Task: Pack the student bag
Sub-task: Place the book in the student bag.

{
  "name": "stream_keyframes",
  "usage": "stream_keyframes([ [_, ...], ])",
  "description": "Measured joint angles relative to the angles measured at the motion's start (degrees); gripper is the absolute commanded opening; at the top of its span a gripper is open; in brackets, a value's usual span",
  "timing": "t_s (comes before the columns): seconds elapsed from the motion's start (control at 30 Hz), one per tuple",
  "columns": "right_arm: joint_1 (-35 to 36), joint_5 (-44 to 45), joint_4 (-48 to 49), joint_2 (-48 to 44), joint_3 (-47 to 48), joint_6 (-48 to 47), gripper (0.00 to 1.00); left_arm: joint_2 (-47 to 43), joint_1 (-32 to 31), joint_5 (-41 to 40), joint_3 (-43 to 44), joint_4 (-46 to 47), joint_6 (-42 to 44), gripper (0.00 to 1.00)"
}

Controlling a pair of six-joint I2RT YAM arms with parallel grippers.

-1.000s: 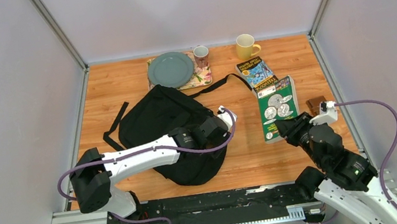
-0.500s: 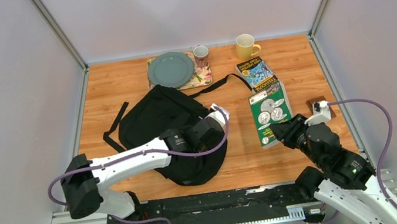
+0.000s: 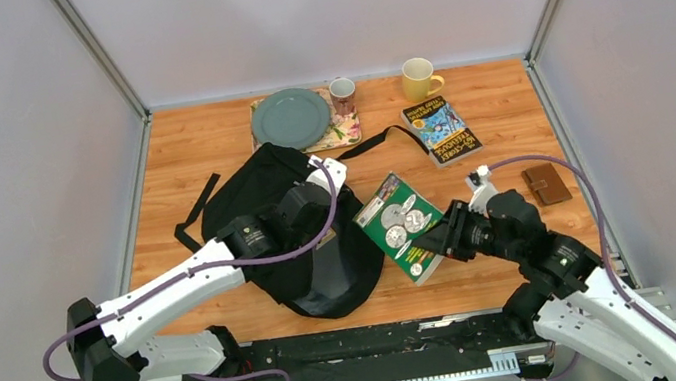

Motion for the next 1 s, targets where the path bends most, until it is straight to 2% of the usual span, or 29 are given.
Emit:
stream_keyframes([
  [0.27,0.0,-12.96,8.0,3.65,-1.84,5.16,0.0,0.61,0.5,3.21,2.91,-1.49,1.18,0.0],
  [0.4,0.24,-16.7,11.26,5.01,-2.86,7.89,0.0,2.8,0.5,4.2,5.88,-1.7,1.77,0.0],
  [0.73,5.49,-16.74,13.94,15.12,-2.93,9.7,0.0,5.18,0.52,5.11,10.29,-3.26,3.19,0.0],
  [1.0,8.7,-14.97,27.56,25.33,-2.95,16.0,0.0,6.32,0.57,5.95,12.07,-4.48,3.56,0.0],
])
